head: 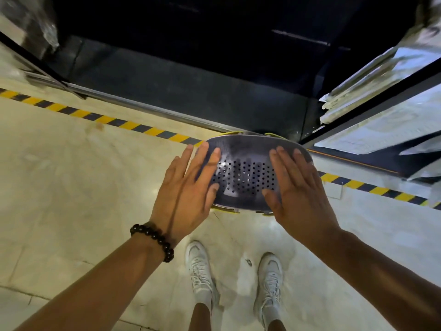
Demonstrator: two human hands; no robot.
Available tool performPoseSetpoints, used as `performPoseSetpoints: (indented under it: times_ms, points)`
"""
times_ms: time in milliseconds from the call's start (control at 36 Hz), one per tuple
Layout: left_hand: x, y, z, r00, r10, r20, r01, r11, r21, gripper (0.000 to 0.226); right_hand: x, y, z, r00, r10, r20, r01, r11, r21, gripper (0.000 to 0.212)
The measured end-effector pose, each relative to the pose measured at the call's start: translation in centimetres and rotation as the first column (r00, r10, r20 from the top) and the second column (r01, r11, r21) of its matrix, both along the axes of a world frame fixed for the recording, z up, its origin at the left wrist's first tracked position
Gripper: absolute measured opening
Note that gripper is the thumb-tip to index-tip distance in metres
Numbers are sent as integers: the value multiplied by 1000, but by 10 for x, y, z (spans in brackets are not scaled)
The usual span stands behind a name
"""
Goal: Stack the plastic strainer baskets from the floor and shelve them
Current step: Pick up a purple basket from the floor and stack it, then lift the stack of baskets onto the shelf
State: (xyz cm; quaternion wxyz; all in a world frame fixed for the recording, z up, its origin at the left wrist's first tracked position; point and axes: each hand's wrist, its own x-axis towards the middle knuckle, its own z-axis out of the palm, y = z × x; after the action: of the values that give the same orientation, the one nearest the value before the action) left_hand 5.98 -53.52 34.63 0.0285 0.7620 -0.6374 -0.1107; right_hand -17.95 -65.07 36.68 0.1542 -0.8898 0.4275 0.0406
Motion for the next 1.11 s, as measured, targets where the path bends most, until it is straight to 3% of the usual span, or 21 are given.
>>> performPoseSetpoints:
  times_ms: [361,556,778,889,972,1111]
  points:
    - [-10,47,3,997,-28,77,26,999,32,74,-31,46,2,999,13,31,-11,997,-71,74]
    - [-23,94,-24,996,-19,82,16,999,44,72,-60,92,-25,999,20,32,-22,999,46,70]
    - [-36,155,-107,998,17,66,-26,991,131,69,-103,127,-92,995,96,-7,-93,977,190,64]
    - [-20,154,-177,996,20,83,-33,986,161,68,-116,110,-148,996,50,-73,-29,966,256,66]
    - [-5,146,-233,994,37,106,-54,985,162,69,-127,91,-203,984,-70,-165,118,945,305,68]
    - [9,123,-322,994,41,106,-52,993,109,73,-139,62,-300,973,-194,-125,221,941,257,83]
